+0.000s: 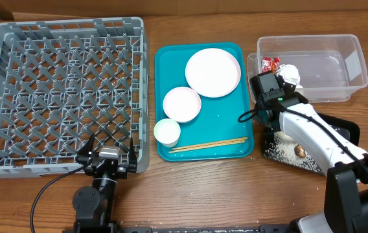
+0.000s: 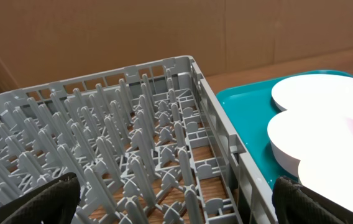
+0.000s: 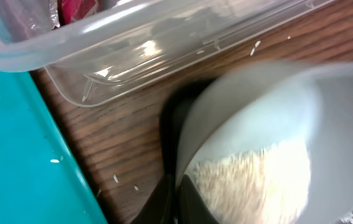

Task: Sort waste into correct bins and load items into the dishwasher
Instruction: 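Tip the rice bowl over the black tray to empty the rice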

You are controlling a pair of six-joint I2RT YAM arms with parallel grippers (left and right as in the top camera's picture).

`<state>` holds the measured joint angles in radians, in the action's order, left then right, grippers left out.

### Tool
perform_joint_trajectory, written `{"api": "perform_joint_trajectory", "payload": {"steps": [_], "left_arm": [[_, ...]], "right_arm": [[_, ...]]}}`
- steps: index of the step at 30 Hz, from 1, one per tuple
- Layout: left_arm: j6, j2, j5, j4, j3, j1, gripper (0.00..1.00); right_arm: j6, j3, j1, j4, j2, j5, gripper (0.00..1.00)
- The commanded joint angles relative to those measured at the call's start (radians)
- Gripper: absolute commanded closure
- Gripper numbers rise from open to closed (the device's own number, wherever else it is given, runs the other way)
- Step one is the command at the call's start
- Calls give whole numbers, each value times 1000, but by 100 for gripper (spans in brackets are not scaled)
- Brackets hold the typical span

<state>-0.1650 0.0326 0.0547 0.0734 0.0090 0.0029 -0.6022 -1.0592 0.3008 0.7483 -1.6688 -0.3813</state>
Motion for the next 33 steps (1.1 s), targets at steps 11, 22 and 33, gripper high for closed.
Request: {"api": "perform_joint_trajectory", "payload": {"steps": [11,22,33], "left_arm": [[-14,-8,-7,1,-4,6,0],[-14,-8,-6,1,-4,6,0],[-14,-8,-6,1,-4,6,0]], "right_arm": [[-1,-37,-5,30,61,17,96],[27,-85,-99,182,405,283,96],[421,66,-558,89,494,1088,96]]}}
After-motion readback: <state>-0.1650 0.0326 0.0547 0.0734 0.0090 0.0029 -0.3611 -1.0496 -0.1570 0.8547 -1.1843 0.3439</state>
